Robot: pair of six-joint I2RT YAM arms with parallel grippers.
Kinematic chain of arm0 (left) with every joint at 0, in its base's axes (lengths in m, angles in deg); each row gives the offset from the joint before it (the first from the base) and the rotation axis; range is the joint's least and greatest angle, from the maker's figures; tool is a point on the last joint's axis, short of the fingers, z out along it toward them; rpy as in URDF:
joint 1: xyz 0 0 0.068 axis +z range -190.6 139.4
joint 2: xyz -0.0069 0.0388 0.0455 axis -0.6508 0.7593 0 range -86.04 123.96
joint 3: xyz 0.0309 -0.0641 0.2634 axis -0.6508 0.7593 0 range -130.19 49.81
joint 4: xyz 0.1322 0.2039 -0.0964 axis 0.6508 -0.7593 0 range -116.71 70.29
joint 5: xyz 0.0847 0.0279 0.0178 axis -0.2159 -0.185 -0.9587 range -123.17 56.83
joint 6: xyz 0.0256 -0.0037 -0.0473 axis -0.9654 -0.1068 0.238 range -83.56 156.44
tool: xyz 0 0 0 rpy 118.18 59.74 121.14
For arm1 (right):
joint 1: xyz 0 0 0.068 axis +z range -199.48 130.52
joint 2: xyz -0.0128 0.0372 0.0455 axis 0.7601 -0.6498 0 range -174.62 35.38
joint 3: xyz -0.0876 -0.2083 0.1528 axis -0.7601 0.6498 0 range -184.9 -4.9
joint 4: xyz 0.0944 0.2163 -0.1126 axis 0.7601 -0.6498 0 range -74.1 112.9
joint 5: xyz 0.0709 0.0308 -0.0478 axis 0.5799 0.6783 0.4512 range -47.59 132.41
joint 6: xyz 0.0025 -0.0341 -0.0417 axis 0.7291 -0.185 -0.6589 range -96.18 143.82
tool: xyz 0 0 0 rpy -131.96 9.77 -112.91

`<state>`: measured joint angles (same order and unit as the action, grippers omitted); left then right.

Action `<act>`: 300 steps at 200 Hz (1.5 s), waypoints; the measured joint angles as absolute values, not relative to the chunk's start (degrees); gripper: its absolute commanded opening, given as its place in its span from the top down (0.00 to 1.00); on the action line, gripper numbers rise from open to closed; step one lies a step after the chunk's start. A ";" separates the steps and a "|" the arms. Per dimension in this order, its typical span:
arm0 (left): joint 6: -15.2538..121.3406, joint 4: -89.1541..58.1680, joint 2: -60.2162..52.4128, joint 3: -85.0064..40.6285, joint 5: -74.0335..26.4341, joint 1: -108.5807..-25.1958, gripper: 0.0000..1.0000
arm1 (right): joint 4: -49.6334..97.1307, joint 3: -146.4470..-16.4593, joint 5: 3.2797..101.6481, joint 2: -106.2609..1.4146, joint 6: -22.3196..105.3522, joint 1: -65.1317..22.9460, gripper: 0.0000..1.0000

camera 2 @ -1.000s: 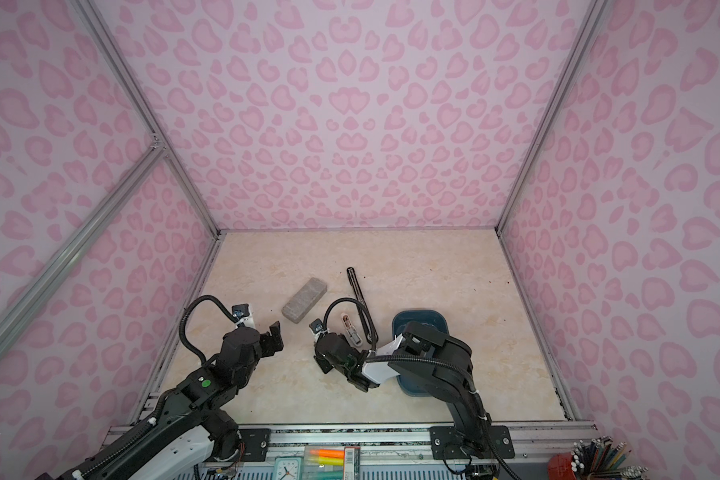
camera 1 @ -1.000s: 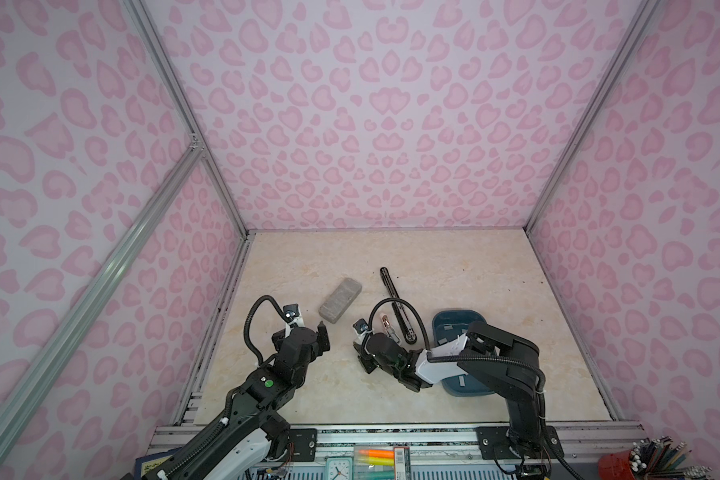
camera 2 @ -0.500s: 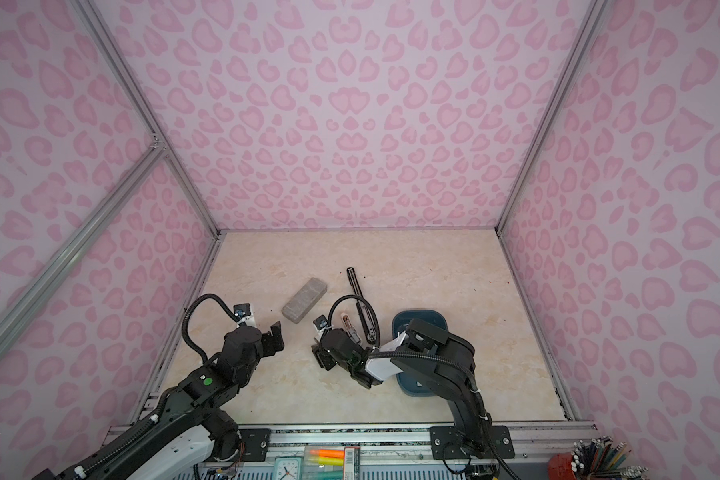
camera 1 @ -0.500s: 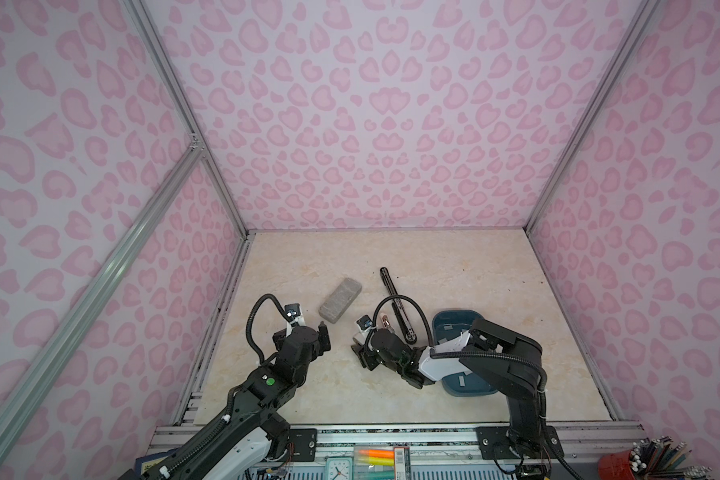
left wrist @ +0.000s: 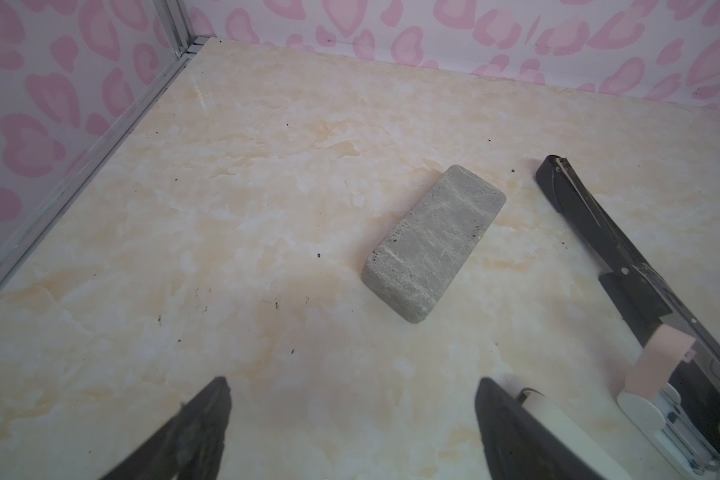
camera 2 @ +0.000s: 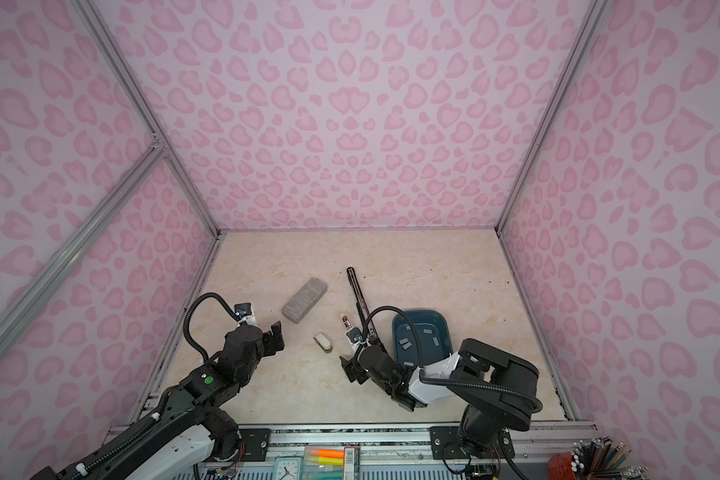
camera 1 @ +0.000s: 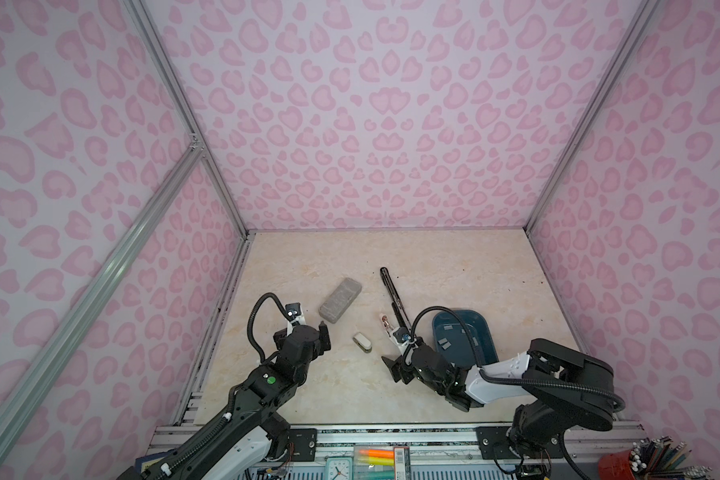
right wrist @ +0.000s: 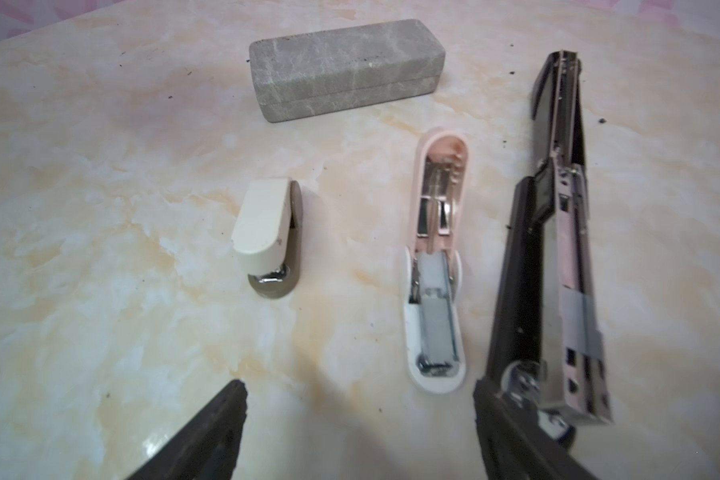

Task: Load the staples into the stapler

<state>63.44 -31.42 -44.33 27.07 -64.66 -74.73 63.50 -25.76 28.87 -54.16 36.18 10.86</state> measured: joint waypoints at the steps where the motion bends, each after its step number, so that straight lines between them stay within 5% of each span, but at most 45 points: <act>1: 63.44 -31.40 -44.33 27.07 -64.66 -74.73 0.06 | 63.50 -25.68 28.87 -54.09 36.22 10.79 0.20; 47: 63.46 -31.40 -44.22 27.07 -64.66 -74.73 0.07 | 63.87 -27.56 31.87 -57.04 39.15 6.27 0.35; 140: 63.44 -31.42 -43.87 26.96 -64.63 -74.73 0.07 | 62.43 -32.06 33.20 -62.81 39.72 5.96 0.41; 173: 63.44 -31.40 -43.28 26.83 -64.59 -74.73 0.08 | 60.72 -34.75 33.00 -65.26 39.94 5.22 0.53; 213: 63.42 -31.16 -42.41 26.37 -64.35 -74.73 0.06 | 60.72 -35.66 32.96 -66.18 40.18 5.16 0.55; 300: 63.20 -27.16 -33.66 20.88 -46.32 -74.73 0.22 | 60.70 -36.41 33.42 -66.79 41.01 5.31 0.72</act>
